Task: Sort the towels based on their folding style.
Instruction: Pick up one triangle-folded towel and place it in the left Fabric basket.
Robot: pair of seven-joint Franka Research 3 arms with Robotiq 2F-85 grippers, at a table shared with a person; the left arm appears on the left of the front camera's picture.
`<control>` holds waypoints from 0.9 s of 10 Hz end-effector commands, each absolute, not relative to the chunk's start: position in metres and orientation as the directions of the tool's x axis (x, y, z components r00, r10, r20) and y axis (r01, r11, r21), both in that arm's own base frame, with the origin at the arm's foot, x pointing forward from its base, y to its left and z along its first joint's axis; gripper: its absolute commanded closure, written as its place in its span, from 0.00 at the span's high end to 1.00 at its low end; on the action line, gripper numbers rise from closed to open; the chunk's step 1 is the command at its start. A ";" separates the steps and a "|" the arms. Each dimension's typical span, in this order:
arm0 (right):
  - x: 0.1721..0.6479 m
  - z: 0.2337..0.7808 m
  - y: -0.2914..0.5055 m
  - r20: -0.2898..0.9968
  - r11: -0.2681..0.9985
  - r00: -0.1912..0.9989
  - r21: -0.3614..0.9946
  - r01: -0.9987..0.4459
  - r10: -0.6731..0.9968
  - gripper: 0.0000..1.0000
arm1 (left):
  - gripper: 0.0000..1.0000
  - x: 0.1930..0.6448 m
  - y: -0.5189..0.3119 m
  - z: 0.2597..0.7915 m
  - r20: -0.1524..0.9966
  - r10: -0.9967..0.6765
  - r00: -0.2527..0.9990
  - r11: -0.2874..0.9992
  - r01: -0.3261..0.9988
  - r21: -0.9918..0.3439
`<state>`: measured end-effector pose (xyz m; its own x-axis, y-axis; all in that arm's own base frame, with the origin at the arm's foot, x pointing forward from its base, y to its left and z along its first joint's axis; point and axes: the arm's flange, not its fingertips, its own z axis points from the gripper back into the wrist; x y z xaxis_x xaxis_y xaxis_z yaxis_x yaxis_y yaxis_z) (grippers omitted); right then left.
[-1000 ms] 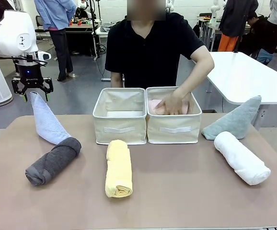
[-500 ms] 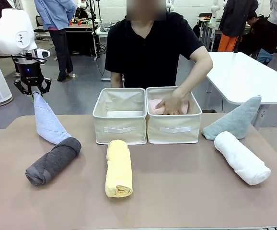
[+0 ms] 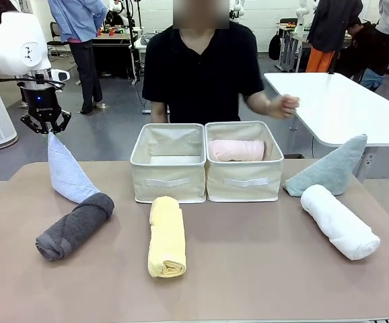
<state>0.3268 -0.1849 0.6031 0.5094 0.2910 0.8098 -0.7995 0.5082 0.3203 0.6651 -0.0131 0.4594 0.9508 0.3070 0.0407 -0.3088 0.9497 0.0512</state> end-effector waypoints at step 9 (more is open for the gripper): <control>0.328 0.602 -0.186 0.814 0.509 0.503 0.313 -0.801 0.290 1.00 | 0.13 0.576 0.017 0.696 -0.087 -0.240 0.967 0.969 0.233 -0.084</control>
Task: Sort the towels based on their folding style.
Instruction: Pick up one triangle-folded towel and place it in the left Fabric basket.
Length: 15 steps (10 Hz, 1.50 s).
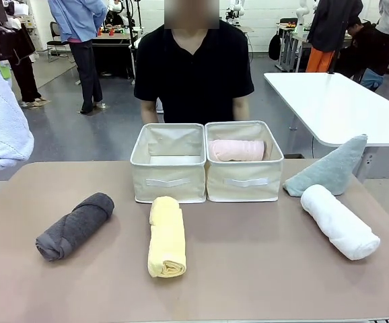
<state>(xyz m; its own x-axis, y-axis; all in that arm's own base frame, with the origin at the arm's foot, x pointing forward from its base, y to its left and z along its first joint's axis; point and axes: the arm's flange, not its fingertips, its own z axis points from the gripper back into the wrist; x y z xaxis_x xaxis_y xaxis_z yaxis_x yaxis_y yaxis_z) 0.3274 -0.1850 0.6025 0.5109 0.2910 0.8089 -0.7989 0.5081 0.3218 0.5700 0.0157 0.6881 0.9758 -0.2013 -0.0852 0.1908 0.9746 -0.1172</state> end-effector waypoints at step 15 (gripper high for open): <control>0.328 0.602 -0.186 0.814 0.509 0.503 0.313 -0.801 0.290 1.00 | 0.15 0.488 -0.026 0.708 -0.275 -0.694 0.666 0.613 0.746 0.261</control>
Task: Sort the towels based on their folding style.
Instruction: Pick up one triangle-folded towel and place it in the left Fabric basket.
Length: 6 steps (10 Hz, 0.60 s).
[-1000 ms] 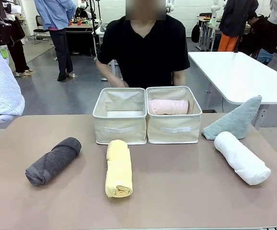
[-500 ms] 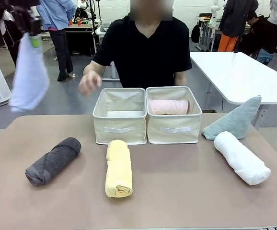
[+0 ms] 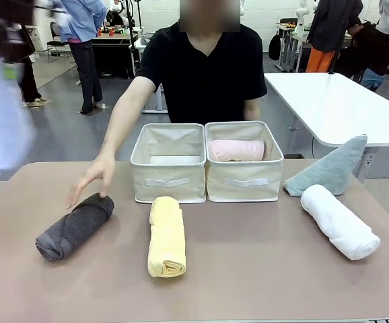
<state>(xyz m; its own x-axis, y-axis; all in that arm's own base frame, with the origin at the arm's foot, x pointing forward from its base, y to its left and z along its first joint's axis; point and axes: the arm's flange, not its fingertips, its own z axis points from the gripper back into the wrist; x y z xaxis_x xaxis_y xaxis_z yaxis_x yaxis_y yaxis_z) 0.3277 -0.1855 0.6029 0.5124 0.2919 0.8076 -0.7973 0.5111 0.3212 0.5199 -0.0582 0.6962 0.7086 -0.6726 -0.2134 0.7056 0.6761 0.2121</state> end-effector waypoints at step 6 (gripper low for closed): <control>0.328 0.602 -0.186 0.814 0.509 0.503 0.313 -0.801 0.290 1.00 | 0.15 0.453 0.009 0.701 -0.205 -0.623 0.755 0.699 0.655 0.288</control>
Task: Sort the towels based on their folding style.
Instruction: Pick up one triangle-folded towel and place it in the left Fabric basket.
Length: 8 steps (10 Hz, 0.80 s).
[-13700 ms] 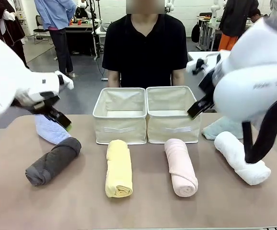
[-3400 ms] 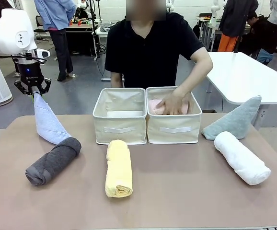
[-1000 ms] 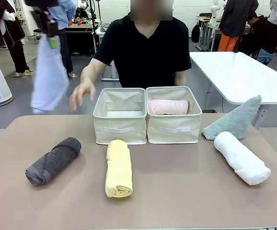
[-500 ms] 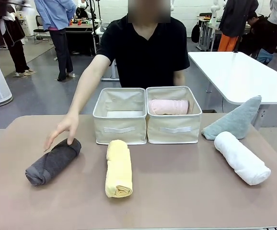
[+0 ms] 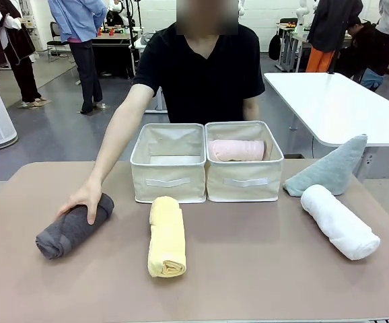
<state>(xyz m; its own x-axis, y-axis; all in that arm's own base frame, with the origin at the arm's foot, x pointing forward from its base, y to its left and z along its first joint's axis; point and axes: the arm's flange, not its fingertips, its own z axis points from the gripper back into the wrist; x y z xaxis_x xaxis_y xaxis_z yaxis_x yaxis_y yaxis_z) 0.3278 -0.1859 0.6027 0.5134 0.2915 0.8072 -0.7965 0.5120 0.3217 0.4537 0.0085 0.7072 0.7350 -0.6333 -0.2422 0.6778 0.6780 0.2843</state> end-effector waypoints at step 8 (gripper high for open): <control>0.328 0.602 -0.186 0.814 0.509 0.503 0.313 -0.801 0.290 1.00 | 0.15 0.455 0.003 0.701 -0.190 -0.607 0.772 0.729 0.636 0.255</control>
<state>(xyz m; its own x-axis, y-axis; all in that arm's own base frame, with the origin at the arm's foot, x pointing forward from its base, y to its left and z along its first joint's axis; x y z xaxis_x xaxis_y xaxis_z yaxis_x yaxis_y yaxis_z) 0.3278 -0.1859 0.6027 0.5134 0.2914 0.8072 -0.7964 0.5121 0.3217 0.4566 0.0039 0.7004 0.7605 -0.6147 -0.2092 0.6492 0.7145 0.2609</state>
